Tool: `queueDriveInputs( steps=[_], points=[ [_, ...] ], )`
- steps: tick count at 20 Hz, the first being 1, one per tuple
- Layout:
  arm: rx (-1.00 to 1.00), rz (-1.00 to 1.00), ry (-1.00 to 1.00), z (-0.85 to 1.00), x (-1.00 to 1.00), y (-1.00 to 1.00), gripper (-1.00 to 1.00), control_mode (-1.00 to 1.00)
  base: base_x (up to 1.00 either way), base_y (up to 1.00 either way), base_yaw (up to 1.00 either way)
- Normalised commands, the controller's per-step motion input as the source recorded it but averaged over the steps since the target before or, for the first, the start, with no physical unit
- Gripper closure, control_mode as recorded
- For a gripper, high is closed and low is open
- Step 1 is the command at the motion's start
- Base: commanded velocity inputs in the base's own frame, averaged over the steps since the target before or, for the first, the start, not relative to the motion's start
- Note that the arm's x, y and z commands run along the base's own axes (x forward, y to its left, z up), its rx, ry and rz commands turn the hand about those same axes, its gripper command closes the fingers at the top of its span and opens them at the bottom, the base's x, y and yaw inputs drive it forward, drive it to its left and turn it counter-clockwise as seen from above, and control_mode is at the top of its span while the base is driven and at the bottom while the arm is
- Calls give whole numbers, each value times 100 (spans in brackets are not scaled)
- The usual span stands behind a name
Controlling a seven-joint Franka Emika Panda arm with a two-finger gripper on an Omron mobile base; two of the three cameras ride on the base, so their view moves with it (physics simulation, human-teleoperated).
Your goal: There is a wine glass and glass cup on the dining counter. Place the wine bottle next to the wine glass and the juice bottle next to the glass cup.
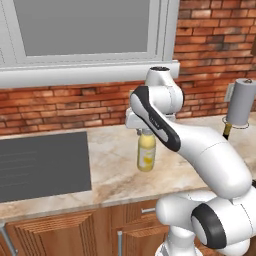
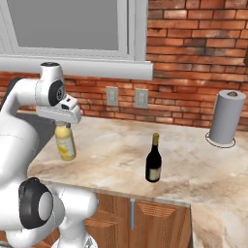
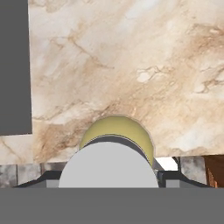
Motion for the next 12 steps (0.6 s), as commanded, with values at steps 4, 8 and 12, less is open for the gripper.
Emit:
queueDriveInputs(
  steps=[4, 8, 12],
  points=[
    [0, 0, 0, 0, 0, 0, 100, 100, -42, 13, 26],
    [0, 0, 0, 0, 0, 0, 100, 100, -42, 17, 66],
    [0, 0, 0, 0, 0, 0, 100, 100, -24, 6, 94]
  ],
)
